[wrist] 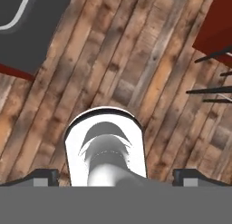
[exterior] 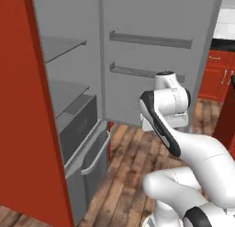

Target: Place one of the steaks on the plate and the other in the bowl. Then place the bowl in the fridge.

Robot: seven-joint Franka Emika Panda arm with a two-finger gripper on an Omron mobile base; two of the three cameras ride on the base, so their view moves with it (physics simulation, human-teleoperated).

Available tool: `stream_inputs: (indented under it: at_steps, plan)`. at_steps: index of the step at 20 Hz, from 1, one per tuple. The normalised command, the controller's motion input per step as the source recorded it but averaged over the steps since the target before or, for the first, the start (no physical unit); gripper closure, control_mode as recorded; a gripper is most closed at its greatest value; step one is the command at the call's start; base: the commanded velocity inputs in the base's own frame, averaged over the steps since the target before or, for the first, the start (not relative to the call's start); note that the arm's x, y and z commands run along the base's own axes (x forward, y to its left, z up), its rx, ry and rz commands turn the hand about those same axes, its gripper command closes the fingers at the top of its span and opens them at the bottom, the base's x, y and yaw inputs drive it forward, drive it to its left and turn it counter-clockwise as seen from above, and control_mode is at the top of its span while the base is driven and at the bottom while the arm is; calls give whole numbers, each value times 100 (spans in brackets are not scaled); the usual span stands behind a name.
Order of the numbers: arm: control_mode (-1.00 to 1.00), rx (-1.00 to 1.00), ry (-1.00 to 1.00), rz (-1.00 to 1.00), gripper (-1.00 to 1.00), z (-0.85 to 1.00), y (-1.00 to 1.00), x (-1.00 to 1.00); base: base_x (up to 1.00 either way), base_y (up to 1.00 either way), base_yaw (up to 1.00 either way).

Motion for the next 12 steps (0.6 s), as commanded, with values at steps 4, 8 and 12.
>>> stream_inputs:
  at_steps: [4,8,12]
  plan:
    - [100,0,0,0,-100,0,0,0,-63,0,-83]
    - [100,0,0,0,-100,0,0,0,-58,-5,-78]
    - [100,0,0,0,-100,0,0,0,-23,-33,-80]
